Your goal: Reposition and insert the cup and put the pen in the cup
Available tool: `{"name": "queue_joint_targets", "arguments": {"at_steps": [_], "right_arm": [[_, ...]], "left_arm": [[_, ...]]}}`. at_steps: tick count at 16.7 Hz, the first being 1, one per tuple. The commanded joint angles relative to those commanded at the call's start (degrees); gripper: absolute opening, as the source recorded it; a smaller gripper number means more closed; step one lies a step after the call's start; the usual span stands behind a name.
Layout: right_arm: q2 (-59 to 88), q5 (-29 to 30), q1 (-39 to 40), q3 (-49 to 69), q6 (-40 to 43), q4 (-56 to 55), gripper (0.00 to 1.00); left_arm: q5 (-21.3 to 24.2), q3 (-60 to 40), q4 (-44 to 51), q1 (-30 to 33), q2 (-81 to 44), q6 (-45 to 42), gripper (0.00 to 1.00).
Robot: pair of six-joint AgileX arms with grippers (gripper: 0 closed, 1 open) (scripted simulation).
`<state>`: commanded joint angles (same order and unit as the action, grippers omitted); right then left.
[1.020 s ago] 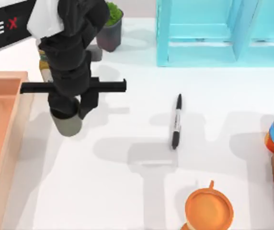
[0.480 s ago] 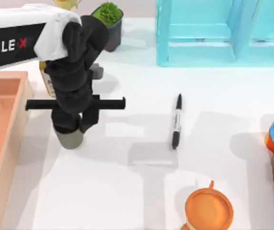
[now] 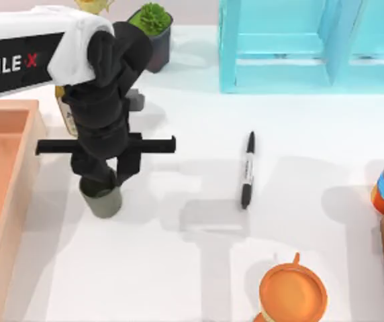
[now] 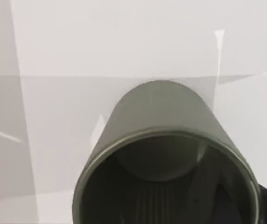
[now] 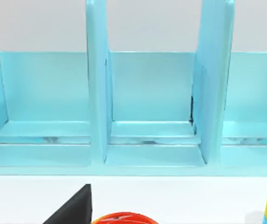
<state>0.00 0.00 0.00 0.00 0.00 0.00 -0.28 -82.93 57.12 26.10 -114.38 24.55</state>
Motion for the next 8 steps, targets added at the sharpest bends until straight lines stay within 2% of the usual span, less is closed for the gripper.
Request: {"name": "queue_joint_targets", "arguments": {"at_steps": [8], "right_arm": [[0.00, 0.00, 0.00, 0.00, 0.00, 0.00, 1.00]], "left_arm": [[0.00, 0.00, 0.00, 0.00, 0.00, 0.00, 0.98]]}}
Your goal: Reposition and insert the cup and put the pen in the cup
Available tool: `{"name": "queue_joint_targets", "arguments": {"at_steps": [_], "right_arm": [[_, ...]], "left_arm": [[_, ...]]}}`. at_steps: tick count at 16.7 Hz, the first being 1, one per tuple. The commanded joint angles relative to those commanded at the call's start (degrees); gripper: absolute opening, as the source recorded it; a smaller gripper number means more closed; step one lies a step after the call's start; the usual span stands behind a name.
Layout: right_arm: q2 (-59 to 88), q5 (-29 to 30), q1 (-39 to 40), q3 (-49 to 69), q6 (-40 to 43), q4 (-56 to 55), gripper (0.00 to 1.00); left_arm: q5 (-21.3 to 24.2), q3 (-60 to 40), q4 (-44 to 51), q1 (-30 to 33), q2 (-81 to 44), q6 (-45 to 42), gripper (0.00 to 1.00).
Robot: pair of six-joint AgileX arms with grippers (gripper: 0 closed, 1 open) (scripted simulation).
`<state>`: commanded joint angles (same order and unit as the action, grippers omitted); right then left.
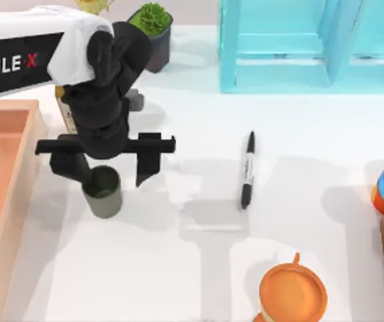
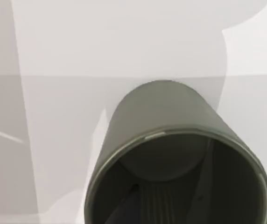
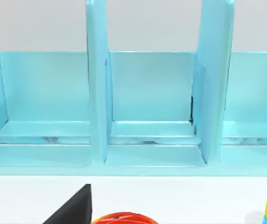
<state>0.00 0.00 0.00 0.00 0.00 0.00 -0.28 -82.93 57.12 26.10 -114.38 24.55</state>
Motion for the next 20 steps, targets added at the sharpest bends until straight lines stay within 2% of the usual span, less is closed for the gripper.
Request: {"name": "queue_joint_targets", "arguments": {"at_steps": [12, 15, 20], "right_arm": [[0.00, 0.00, 0.00, 0.00, 0.00, 0.00, 1.00], [0.00, 0.00, 0.00, 0.00, 0.00, 0.00, 1.00], [0.00, 0.00, 0.00, 0.00, 0.00, 0.00, 1.00]], "left_arm": [[0.04, -2.24, 2.20, 0.05, -0.20, 0.27, 1.00], [0.04, -9.86, 9.78, 0.14, -0.69, 0.57, 1.00], [0.01, -27.88, 28.13, 0.45, -0.28, 0.48, 1.00]]}}
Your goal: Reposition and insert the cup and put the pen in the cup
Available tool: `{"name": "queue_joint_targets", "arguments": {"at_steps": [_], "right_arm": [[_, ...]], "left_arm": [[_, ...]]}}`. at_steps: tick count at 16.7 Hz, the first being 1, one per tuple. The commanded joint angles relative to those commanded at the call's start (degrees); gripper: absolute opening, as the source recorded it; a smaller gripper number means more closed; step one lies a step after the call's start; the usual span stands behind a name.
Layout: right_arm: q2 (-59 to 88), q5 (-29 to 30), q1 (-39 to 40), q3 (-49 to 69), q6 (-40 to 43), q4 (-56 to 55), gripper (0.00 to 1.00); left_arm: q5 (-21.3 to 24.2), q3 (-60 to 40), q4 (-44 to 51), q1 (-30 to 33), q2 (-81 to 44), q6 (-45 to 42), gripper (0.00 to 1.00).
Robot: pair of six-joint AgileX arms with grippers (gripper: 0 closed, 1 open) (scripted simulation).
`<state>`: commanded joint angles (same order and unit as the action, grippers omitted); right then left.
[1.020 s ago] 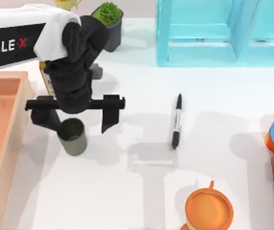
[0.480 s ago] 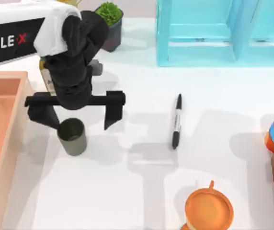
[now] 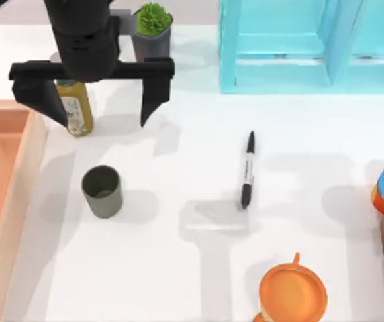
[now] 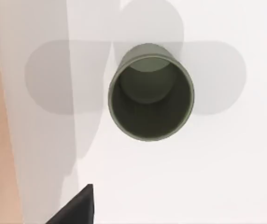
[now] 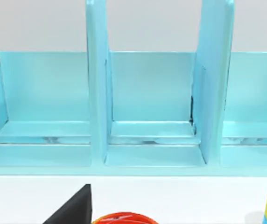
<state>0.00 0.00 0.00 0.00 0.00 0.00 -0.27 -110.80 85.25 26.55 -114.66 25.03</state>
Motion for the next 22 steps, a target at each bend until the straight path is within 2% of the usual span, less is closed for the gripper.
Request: {"name": "queue_joint_targets", "arguments": {"at_steps": [4, 11, 22], "right_arm": [[0.00, 0.00, 0.00, 0.00, 0.00, 0.00, 1.00], [0.00, 0.00, 0.00, 0.00, 0.00, 0.00, 1.00], [0.00, 0.00, 0.00, 0.00, 0.00, 0.00, 1.00]], "left_arm": [[0.01, -6.02, 6.10, 0.02, 0.64, -0.13, 1.00], [0.72, -8.11, 5.63, 0.49, -1.66, 0.37, 1.00], [9.74, -33.94, -2.30, 11.32, -33.00, 3.40, 1.00]]}}
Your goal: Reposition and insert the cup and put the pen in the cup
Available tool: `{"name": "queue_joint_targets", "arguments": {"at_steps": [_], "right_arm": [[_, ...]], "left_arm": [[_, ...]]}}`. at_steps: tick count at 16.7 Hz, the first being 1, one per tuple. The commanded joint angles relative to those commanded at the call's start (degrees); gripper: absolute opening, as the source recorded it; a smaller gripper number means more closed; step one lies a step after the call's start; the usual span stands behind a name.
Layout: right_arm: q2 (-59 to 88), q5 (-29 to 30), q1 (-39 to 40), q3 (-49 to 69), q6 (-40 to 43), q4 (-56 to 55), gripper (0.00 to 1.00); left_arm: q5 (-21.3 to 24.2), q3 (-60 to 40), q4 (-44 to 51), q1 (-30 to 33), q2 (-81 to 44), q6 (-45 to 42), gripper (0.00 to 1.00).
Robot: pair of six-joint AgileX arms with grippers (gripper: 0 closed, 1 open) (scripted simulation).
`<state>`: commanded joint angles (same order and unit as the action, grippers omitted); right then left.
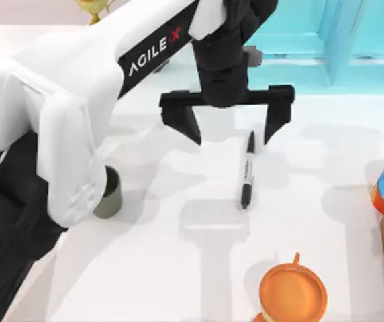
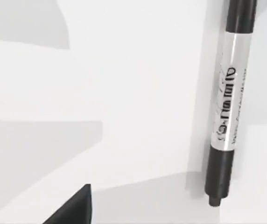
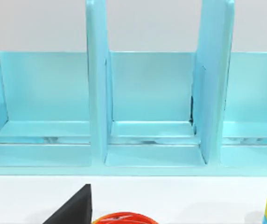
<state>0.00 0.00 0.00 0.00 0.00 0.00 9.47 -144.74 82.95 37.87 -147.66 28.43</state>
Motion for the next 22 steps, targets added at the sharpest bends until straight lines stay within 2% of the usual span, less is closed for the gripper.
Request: {"name": "queue_joint_targets", "arguments": {"at_steps": [8, 17, 22], "right_arm": [[0.00, 0.00, 0.00, 0.00, 0.00, 0.00, 1.00], [0.00, 0.00, 0.00, 0.00, 0.00, 0.00, 1.00], [0.00, 0.00, 0.00, 0.00, 0.00, 0.00, 1.00]], "left_arm": [[0.79, -1.25, -1.61, 0.87, -2.36, 0.17, 1.00], [0.74, 12.79, -18.83, 2.65, -5.06, 1.84, 1.00], [0.72, 14.26, -20.61, 2.83, -5.35, 2.02, 1.00]]}}
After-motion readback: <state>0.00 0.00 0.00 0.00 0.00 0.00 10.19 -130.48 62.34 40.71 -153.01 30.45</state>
